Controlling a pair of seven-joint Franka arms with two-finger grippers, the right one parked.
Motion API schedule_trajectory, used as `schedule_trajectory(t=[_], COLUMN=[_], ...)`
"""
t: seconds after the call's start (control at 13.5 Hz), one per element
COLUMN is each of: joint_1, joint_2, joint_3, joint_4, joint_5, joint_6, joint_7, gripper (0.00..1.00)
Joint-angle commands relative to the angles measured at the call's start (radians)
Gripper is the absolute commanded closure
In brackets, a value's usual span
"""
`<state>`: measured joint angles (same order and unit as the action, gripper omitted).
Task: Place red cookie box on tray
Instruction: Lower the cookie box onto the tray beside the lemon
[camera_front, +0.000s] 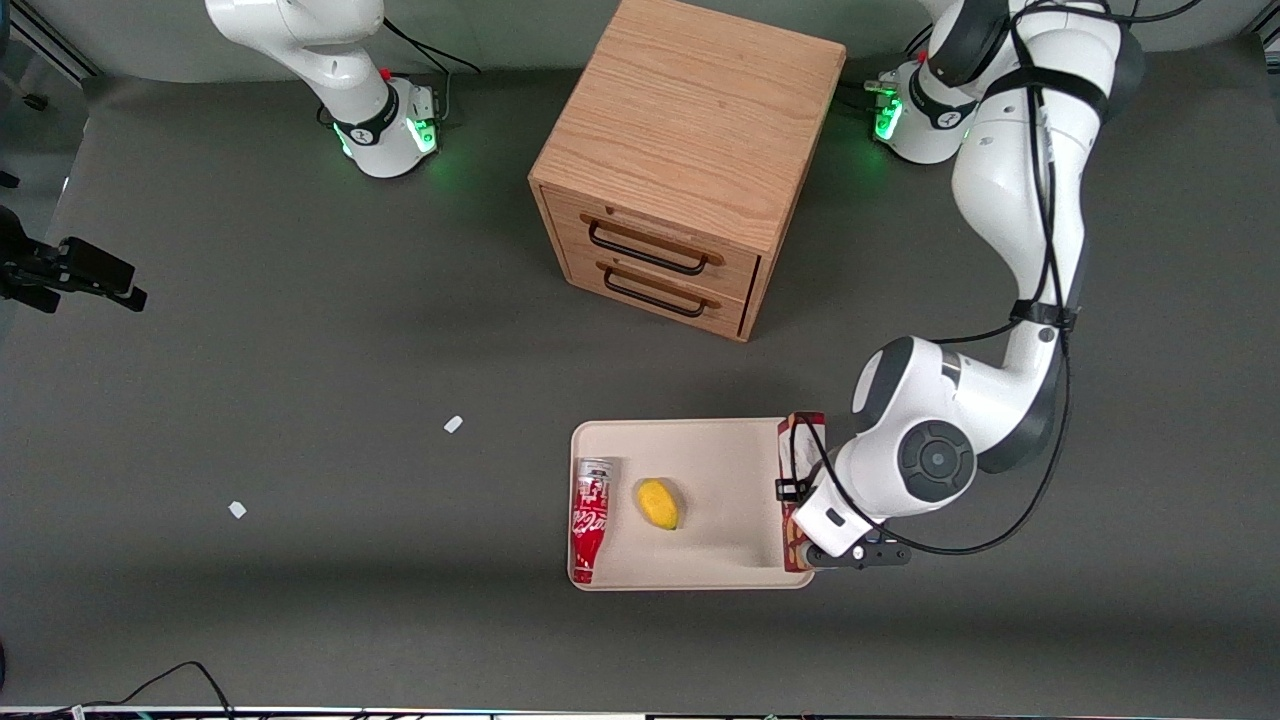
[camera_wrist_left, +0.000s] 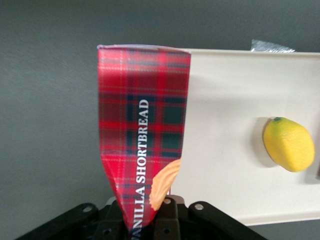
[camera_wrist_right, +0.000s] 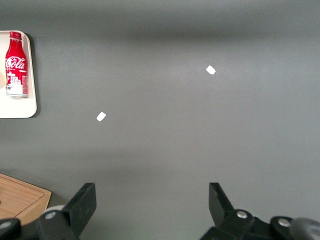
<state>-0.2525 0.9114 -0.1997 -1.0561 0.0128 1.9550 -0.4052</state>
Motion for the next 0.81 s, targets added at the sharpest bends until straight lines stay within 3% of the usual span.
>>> schedule_trajectory(t=[0.0, 0.59, 0.67, 0.74], joint_1=[-0.030, -0.048, -0.048, -0.050], joint_2=[0.044, 0.092, 0.092, 0.092], joint_3=[0.017, 0.020, 0.020, 0.020], joint_4=[0.053, 0.048, 0.048, 0.048], joint_5=[0.044, 0.096, 0.098, 0.099], joint_6=[-0.007, 0.044, 0.042, 0.042], joint_7=[-0.041, -0.096, -0.107, -0.109], gripper=[1.00, 1.00, 0.93, 0.44])
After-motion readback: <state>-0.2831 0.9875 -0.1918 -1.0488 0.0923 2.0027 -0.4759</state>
